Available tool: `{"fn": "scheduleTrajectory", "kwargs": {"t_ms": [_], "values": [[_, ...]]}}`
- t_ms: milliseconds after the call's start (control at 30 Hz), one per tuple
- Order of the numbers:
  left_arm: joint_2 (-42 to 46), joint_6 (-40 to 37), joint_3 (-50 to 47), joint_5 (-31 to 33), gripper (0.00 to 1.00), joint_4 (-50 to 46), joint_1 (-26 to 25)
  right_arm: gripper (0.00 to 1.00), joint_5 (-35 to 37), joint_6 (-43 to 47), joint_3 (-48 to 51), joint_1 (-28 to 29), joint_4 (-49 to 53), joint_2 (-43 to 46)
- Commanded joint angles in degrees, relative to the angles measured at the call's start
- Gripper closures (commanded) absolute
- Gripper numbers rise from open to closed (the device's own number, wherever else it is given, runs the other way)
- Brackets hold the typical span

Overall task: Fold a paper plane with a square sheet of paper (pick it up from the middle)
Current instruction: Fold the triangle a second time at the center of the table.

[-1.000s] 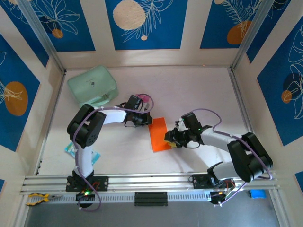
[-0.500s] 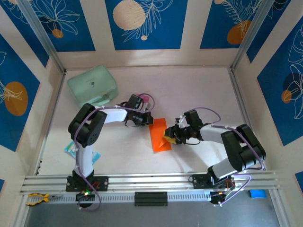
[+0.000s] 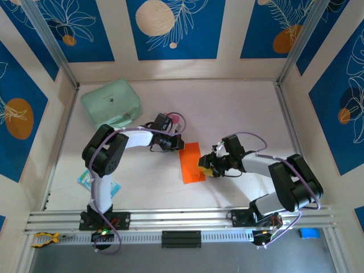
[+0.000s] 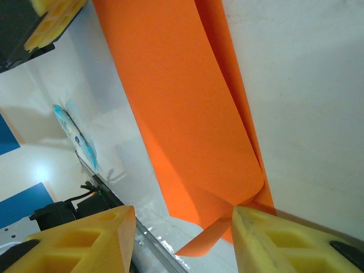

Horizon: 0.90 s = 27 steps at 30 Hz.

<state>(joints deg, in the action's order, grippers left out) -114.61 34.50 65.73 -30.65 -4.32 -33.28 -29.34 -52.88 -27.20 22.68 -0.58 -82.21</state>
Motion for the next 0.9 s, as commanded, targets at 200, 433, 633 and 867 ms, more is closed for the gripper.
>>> {"fn": "scheduleTrajectory", "kwargs": {"t_ms": [200,433,633,867], "values": [[-1.33,-0.86,0.36,0.55,0.97,-3.33,-0.03,0.5,0.84,-3.0,2.79,0.9,0.48,1.15],[-1.12,-0.92,0.28,0.72,0.96,-3.42,0.04,0.51,1.27,-3.58,3.36,1.11,0.26,2.01],[-1.08,-0.65,0.33,1.09,0.96,-3.37,0.03,0.51,1.6,-4.08,3.22,1.53,1.27,2.51],[-0.93,-0.34,0.1,1.38,0.97,-3.33,-0.01,0.52,3.78,-4.91,3.36,2.89,2.97,3.83]]}}
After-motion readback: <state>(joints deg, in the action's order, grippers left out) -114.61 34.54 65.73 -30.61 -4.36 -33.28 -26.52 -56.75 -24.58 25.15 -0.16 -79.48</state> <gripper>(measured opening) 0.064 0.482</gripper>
